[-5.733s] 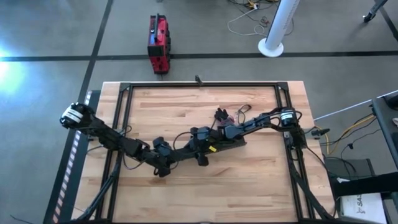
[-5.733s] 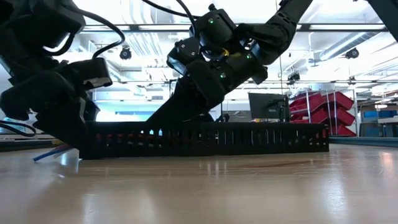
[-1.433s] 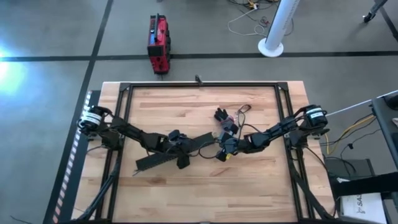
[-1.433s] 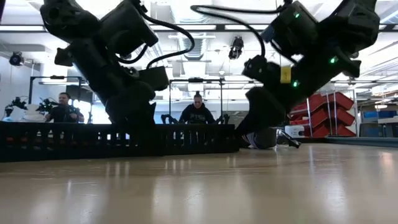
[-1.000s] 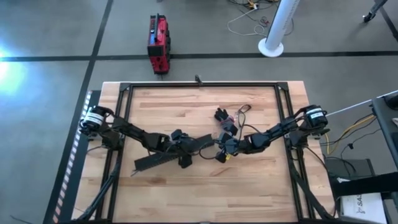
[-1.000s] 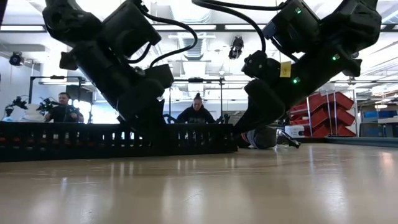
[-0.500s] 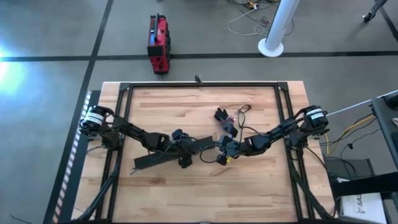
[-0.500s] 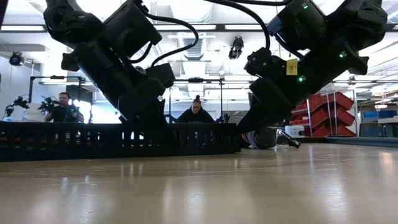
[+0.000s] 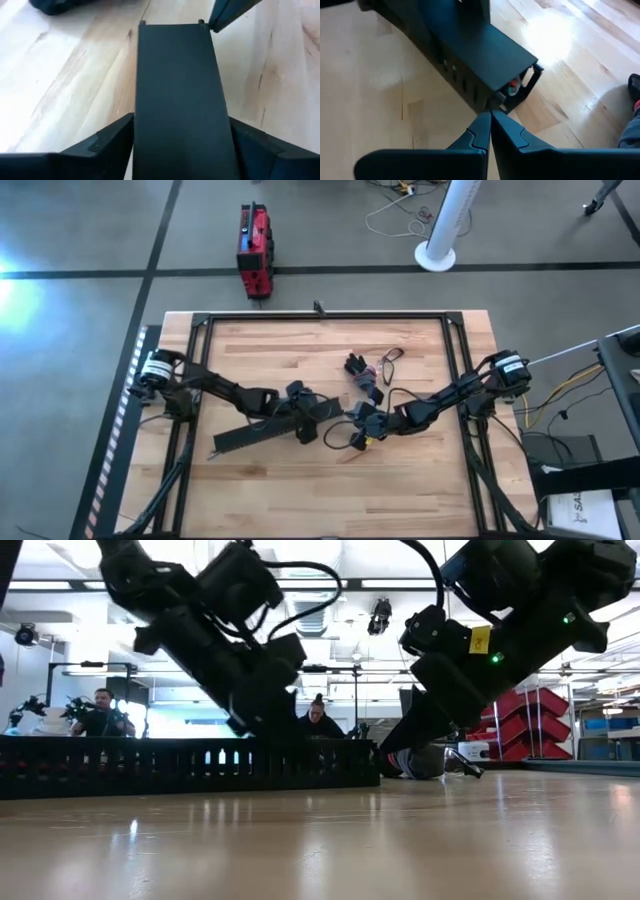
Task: Ziptie cables
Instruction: Close the black cable duct
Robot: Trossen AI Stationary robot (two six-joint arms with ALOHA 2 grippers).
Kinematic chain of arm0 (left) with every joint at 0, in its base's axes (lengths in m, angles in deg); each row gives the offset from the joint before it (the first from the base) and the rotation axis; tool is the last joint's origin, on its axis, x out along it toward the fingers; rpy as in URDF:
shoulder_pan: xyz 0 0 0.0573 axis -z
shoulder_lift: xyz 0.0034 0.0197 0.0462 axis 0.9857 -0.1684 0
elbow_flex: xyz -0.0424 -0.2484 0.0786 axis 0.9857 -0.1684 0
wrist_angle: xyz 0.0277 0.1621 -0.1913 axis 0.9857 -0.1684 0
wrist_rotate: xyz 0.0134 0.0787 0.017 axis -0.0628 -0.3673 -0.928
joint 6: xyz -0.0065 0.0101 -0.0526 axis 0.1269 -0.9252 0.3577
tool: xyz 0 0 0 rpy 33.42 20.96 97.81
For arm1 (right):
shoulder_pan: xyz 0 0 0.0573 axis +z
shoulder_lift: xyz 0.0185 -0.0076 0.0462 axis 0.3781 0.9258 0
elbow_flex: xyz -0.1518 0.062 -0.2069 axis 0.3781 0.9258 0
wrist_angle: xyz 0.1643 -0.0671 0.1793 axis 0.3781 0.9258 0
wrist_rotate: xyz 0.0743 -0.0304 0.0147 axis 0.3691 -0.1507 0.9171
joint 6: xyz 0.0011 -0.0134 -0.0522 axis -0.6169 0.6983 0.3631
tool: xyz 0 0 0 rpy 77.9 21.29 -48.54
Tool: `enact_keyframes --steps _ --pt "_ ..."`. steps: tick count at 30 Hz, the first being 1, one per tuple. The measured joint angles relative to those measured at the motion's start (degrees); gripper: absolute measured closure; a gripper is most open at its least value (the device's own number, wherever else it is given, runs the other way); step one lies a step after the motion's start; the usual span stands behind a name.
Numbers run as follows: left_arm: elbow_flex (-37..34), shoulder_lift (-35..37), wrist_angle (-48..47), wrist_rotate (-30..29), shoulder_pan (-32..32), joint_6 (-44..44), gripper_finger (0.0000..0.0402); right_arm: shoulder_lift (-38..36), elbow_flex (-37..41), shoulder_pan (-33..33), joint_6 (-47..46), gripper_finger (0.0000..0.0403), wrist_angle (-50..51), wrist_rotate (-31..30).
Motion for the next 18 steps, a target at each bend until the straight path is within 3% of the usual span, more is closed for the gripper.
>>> enact_keyframes --steps 8,18 --pt "3.97 -2.43 -0.47 3.38 -1.55 -2.95 0.0188 0.00 0.04 0.77 -0.35 0.0403 0.10 -1.64" --pt "5.12 -2.43 -0.99 3.45 -2.08 -3.45 0.0163 0.06 0.09 0.97 0.12 0.0403 1.67 -1.72"
